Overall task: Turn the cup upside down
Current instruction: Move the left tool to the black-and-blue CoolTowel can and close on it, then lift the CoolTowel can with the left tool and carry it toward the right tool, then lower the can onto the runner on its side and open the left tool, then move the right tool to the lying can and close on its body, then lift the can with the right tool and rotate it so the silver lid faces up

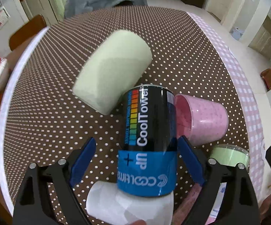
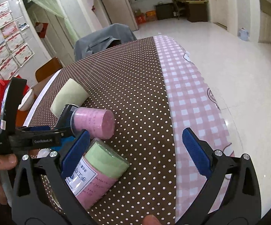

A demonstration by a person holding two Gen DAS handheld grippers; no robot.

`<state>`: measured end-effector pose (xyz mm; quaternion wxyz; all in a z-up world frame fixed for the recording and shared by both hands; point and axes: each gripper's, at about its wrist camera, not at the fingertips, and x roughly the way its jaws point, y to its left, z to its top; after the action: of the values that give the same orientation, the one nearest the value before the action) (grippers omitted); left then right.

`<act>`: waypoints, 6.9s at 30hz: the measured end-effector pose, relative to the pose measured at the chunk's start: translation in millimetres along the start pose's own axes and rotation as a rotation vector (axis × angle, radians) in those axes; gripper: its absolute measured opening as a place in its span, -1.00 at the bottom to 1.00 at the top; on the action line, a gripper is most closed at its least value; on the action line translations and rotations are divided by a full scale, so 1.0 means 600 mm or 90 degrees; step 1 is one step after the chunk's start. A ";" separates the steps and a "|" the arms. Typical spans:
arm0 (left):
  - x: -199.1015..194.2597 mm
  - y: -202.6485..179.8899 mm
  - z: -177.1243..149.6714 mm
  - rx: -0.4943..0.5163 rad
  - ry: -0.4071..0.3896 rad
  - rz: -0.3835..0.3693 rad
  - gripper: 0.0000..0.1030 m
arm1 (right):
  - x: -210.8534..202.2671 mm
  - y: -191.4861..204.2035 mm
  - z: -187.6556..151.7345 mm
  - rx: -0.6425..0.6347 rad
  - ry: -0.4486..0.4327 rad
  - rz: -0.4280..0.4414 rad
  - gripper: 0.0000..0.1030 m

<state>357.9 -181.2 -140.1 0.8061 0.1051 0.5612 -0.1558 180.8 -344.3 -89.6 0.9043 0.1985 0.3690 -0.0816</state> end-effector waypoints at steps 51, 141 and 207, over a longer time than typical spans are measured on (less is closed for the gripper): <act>-0.227 0.123 -0.301 -0.158 -0.138 -0.085 0.26 | -0.159 0.080 -0.103 -0.068 -0.044 0.095 0.88; -0.383 0.297 -0.396 -0.200 -0.383 0.177 0.69 | -0.048 0.332 -0.138 -0.210 0.162 0.139 0.88; -0.369 0.315 -0.422 -0.235 -0.362 0.177 0.69 | 0.043 0.356 -0.115 -0.209 0.247 0.274 0.30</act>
<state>135.5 111.3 -21.6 0.9486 -0.0142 0.3140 0.0360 218.4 -121.2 -88.7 0.8334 0.1356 0.4924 0.2110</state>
